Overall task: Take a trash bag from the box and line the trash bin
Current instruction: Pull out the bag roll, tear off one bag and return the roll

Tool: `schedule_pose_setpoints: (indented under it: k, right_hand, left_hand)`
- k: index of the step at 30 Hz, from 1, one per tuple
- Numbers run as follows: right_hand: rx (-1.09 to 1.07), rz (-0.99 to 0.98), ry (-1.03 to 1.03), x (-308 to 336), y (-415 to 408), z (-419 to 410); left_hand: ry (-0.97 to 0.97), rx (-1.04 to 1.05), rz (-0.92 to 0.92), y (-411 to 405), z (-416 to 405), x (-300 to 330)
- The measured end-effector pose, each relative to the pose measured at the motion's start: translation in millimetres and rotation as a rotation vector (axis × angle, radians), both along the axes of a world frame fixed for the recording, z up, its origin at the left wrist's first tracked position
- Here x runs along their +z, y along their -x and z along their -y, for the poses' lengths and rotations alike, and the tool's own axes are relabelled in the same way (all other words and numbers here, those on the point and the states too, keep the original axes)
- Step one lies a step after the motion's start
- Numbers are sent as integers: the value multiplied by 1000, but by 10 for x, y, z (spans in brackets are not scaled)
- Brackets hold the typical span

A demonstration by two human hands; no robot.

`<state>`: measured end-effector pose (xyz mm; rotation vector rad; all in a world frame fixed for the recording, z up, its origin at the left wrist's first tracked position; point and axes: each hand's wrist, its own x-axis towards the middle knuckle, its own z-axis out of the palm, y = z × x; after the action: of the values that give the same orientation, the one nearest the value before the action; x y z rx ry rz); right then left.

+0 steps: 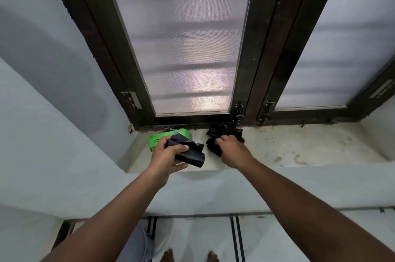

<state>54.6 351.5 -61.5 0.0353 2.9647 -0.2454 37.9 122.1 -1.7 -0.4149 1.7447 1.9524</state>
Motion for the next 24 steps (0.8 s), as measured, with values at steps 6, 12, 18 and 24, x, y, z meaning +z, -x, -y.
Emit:
schedule_pose_setpoints:
  k: [6, 12, 18, 24]
  right_hand:
    - [-274, -103, 383, 144, 31, 57]
    - [-491, -315, 934, 425, -176, 211]
    - [-102, 46, 1053, 675, -182, 262]
    - [-220, -143, 1116, 628, -164, 323]
  left_hand:
    - [-32, 6, 8, -2, 13, 42]
    - [-84, -50, 5, -7, -49, 149]
    - [-181, -203, -58, 31, -39, 244]
    - [-65, -231, -124, 81, 2, 333]
